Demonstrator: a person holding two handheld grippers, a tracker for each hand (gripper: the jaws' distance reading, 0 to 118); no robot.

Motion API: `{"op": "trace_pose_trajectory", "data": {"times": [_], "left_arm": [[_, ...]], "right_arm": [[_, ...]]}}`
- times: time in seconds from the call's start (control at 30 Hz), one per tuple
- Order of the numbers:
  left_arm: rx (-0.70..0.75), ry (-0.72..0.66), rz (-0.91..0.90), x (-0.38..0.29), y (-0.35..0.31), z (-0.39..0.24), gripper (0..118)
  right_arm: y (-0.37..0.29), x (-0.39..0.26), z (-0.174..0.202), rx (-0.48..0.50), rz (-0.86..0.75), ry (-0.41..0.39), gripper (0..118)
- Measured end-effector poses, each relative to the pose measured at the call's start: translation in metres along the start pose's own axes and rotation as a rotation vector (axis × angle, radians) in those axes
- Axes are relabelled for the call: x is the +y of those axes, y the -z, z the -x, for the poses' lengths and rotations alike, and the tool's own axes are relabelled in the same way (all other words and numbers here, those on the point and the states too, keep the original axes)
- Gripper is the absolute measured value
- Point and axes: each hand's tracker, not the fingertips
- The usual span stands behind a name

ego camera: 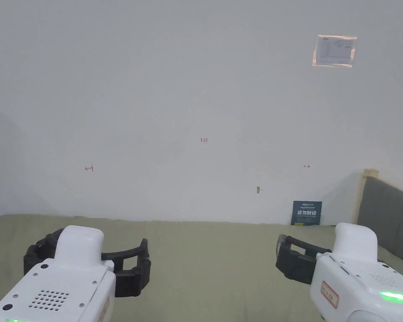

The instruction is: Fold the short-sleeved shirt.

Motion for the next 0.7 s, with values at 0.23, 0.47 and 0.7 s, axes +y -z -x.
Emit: {"op": "trace_pose_trajectory", "data": {"times": [0.23, 0.47, 0.7], "left_arm": [[0.003, -0.010, -0.011, 0.000, -0.001, 0.001, 118], [0.005, -0.010, 0.002, 0.000, 0.003, 0.000, 118], [0.009, -0.009, 0.017, -0.004, 0.006, -0.001, 118]], "right_arm": [[-0.001, -0.004, 0.005, -0.019, 0.012, -0.041, 118], [-0.006, -0.004, 0.017, 0.020, -0.013, -0.120, 118], [-0.003, 0.001, 0.005, 0.143, 0.012, -0.006, 118]]}}
